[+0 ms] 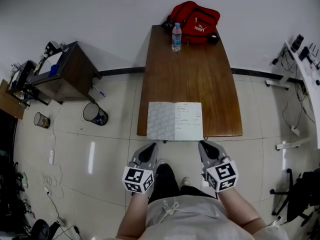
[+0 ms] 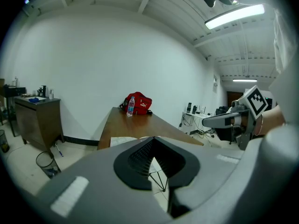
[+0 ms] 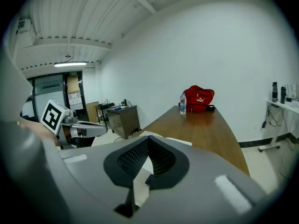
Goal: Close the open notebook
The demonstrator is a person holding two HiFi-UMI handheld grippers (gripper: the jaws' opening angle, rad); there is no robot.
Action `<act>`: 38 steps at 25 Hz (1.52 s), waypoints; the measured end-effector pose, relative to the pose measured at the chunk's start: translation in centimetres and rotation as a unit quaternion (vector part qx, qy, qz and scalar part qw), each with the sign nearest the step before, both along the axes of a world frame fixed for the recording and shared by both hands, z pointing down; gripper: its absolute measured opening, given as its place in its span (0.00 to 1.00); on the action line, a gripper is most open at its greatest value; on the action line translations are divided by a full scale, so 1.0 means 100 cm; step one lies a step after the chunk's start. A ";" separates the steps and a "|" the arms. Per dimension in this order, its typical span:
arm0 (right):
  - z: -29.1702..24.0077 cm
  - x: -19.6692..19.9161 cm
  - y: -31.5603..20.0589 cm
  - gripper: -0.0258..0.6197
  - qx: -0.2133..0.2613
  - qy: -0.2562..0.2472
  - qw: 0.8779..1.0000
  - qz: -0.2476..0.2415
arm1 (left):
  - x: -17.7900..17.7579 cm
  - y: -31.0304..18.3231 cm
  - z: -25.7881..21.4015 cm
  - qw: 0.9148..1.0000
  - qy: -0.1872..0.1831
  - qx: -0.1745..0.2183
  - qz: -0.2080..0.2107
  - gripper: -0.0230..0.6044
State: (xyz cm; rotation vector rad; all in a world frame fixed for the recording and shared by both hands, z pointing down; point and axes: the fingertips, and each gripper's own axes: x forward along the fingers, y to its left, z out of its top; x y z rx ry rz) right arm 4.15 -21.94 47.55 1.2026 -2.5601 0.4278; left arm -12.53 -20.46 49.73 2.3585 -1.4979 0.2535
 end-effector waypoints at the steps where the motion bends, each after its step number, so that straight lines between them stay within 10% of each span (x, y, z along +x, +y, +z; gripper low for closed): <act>1: 0.002 -0.003 -0.004 0.05 -0.003 0.000 1.000 0.001 | -0.003 -0.003 0.004 1.000 -0.001 -0.006 0.002 0.05; 11: 0.032 -0.059 -0.032 0.05 -0.048 0.011 0.999 -0.023 | -0.058 -0.026 0.071 0.994 -0.004 -0.103 -0.024 0.04; 24: 0.105 -0.102 -0.027 0.05 -0.122 0.053 0.989 -0.065 | -0.071 -0.052 0.165 0.976 0.073 -0.205 -0.022 0.38; 38: 0.115 -0.103 -0.023 0.05 -0.130 0.063 0.987 -0.064 | -0.069 -0.055 0.164 0.964 0.148 -0.221 -0.010 0.18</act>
